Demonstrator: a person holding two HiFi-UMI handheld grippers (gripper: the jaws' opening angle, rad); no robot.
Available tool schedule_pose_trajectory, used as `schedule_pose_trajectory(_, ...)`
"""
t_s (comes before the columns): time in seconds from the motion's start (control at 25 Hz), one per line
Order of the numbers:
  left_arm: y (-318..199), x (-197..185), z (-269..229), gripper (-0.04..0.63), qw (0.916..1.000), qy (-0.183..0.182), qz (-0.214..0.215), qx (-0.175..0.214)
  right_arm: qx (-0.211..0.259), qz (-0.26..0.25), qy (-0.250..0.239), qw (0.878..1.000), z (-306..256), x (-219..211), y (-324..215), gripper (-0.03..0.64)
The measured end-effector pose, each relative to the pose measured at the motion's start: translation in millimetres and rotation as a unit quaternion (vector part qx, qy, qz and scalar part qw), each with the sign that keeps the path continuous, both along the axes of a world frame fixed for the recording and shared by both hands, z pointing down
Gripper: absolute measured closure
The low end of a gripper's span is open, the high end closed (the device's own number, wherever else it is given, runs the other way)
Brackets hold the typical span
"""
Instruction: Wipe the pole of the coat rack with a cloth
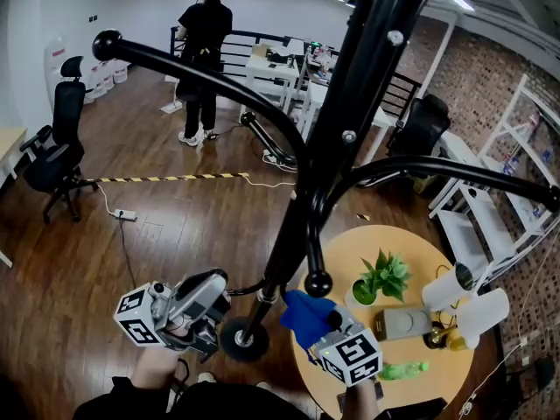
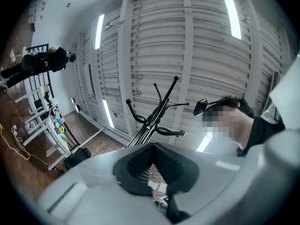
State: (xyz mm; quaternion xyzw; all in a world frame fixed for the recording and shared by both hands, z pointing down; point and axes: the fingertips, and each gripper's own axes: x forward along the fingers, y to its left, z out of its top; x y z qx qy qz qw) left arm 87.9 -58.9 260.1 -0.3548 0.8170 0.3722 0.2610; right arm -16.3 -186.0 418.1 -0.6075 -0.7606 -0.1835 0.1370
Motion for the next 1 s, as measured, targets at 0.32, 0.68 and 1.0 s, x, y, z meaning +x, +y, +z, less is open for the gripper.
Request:
schedule_pose_trajectory(0.32,12.1,19.8,-2.2,0.595,0.9995,-0.002,-0.032,-0.001,-0.071,0.000,-0.007,0.997,-25.7,-3.4,40.9,0.595)
schedule_pose_trajectory(0.68,29.2,37.5,-8.5,0.595,0.9980,-0.011,-0.062,-0.006,-0.336,-0.006,0.000,0.942,-196.3,-10.7,36.9,0.595)
schedule_pose_trajectory(1.0,35.2,47.0,-11.7,0.595,0.9970,-0.025,-0.073,-0.003,-0.477,-0.038,-0.033,0.878,-331.7,-7.9,25.4,0.595)
